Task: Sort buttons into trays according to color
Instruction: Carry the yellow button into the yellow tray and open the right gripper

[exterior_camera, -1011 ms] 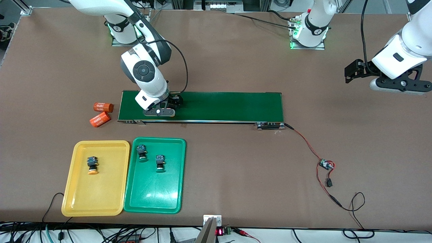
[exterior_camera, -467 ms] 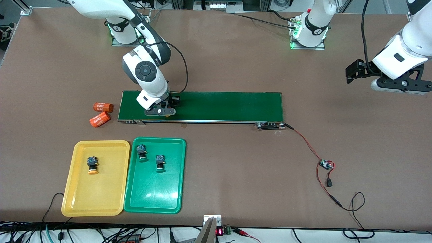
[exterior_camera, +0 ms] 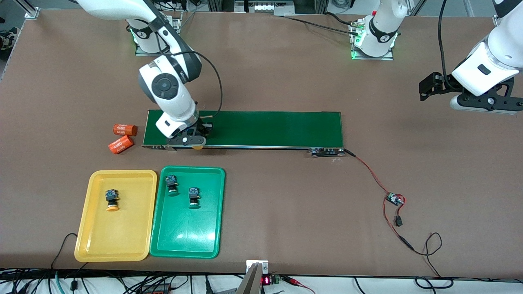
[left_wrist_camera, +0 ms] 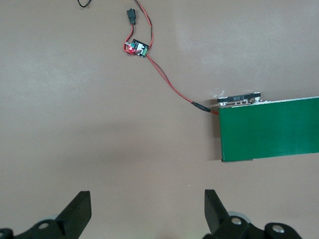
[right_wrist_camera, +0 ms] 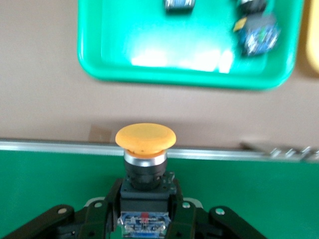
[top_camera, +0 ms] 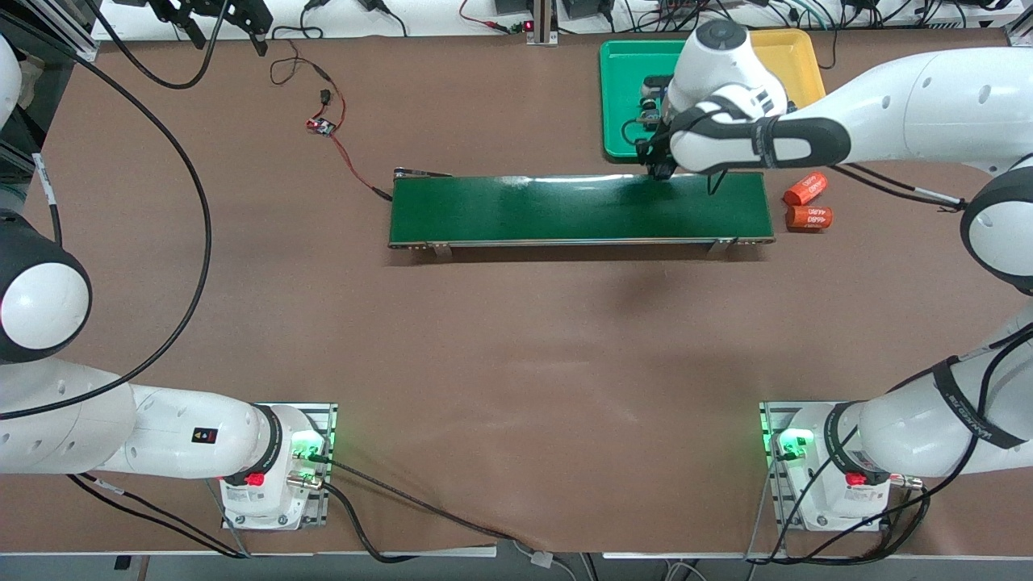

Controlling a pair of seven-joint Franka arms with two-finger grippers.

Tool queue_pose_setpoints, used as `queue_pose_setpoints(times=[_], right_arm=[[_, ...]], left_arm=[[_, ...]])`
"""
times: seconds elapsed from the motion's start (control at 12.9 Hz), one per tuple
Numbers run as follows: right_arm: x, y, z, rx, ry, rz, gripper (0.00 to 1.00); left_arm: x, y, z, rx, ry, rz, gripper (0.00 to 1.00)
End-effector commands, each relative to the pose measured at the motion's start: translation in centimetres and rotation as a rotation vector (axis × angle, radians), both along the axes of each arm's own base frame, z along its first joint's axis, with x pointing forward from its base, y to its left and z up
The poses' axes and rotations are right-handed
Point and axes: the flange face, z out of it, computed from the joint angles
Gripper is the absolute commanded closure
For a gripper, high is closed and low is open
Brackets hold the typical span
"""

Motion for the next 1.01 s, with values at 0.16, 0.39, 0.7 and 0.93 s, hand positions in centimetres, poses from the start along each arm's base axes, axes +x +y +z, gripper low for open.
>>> queue_pose_setpoints(times=[0.16,0.39,0.7,0.93], right_arm=[[7.2,-7.0,5.3,-0.054,-0.052,0.061,0.93],[11.3,-11.2,6.5,-0.063,-0.097,0.090,0.92],[14.1,-16.4,1.8,-0.115,-0.075,0.107,0.91],[15.6,-18.4,-1.6,-0.165,-0.115,0.133,0.90]], left_arm=[[-0.3,0.1,0.9,0.021,-0.002,0.006,0.00],[-0.3,0.1,0.9,0.021,-0.002,0.006,0.00],[-0.3,0.1,0.9,0.021,-0.002,0.006,0.00],[-0.3,0.3,0.9,0.021,-0.002,0.008,0.00]])
